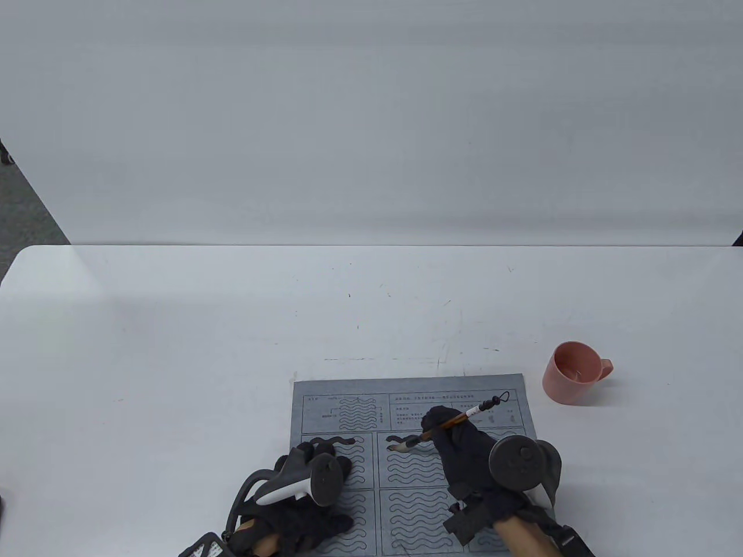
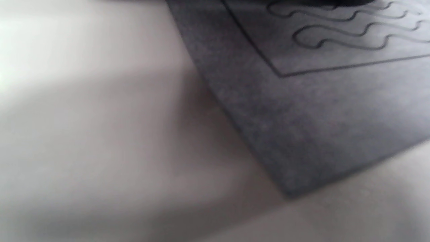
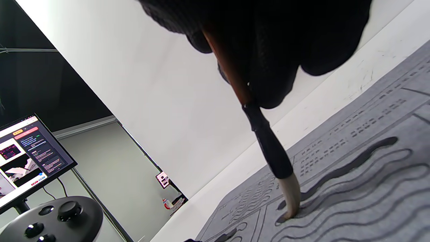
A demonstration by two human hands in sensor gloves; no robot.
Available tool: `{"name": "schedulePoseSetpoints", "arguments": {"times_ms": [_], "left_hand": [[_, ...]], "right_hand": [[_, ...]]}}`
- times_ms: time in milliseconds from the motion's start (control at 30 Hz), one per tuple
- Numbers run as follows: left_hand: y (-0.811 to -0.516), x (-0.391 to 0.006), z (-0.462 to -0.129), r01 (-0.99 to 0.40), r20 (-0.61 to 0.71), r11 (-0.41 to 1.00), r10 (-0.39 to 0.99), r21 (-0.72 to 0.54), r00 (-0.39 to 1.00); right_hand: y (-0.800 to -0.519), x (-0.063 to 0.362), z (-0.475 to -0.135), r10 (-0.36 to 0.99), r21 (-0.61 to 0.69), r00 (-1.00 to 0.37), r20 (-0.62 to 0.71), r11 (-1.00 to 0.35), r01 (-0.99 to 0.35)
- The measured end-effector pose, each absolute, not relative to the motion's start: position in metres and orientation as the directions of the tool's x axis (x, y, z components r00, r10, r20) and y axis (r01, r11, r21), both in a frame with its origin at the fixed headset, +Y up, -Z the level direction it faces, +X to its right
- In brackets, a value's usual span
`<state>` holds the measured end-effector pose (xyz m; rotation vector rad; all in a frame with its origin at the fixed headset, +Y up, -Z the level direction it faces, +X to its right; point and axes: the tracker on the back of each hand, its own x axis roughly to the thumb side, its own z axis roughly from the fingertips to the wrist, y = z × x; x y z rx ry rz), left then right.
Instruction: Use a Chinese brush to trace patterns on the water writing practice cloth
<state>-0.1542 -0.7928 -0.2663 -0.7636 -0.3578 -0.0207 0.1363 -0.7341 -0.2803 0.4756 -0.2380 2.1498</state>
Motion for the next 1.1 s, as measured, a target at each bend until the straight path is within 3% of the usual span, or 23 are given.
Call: {"name": "schedulePoseSetpoints", "arguments": {"times_ms": [1100], "left_hand": [[-0.7928,-0.1542,-0.2663,0.147,0.324,0.725,0.11,-0.673,0.939]], "right_hand": [[-0.7313,0.1454,-0.282,0.732,-0.025,-0.54,0.415,-0.584,-0.811]]}}
